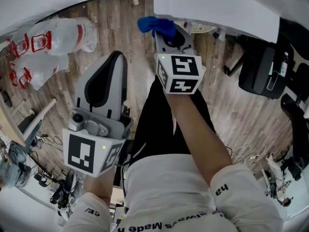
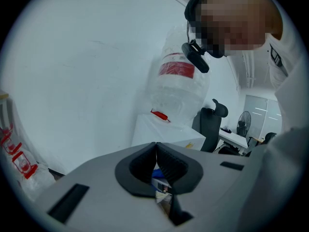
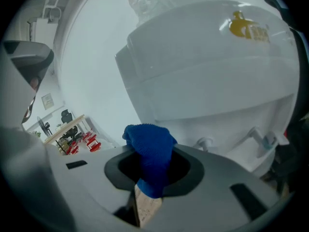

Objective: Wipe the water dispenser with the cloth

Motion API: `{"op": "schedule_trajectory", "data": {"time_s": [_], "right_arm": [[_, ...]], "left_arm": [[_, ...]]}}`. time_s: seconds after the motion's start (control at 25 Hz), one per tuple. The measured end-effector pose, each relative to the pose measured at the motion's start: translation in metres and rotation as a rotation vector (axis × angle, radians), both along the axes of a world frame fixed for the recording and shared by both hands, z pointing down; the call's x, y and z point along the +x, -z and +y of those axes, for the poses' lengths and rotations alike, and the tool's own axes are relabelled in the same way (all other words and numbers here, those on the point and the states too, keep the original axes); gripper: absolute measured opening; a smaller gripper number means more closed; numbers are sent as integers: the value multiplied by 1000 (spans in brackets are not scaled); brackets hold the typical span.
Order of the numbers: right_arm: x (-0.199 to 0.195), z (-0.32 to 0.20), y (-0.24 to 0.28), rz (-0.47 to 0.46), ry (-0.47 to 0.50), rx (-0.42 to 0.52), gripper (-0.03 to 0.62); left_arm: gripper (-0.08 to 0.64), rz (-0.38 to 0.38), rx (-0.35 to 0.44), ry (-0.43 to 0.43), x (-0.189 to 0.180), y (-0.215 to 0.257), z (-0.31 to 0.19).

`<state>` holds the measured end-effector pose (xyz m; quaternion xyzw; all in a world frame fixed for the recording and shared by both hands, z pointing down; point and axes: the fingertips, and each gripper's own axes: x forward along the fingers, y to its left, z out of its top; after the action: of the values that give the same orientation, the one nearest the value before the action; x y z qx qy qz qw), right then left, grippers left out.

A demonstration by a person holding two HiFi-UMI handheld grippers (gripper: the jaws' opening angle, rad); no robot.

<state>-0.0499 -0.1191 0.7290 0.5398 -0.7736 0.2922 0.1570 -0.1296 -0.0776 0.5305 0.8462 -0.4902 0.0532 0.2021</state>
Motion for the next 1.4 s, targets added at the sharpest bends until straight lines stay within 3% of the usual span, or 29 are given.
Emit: {"op": "schedule_trajectory", "data": {"time_s": [0.36, 0.68, 1.4], "right_arm": [[-3, -1, -31, 18, -35, -46, 92], [-2, -1, -62, -56, -111, -95, 92], [5, -2, -152, 27, -61, -200, 92]], "left_arm": [[20, -2, -1, -7, -5, -2, 0], [20, -2, -5, -7, -8, -5, 2], [20, -18, -26, 14, -22, -15, 9]]}}
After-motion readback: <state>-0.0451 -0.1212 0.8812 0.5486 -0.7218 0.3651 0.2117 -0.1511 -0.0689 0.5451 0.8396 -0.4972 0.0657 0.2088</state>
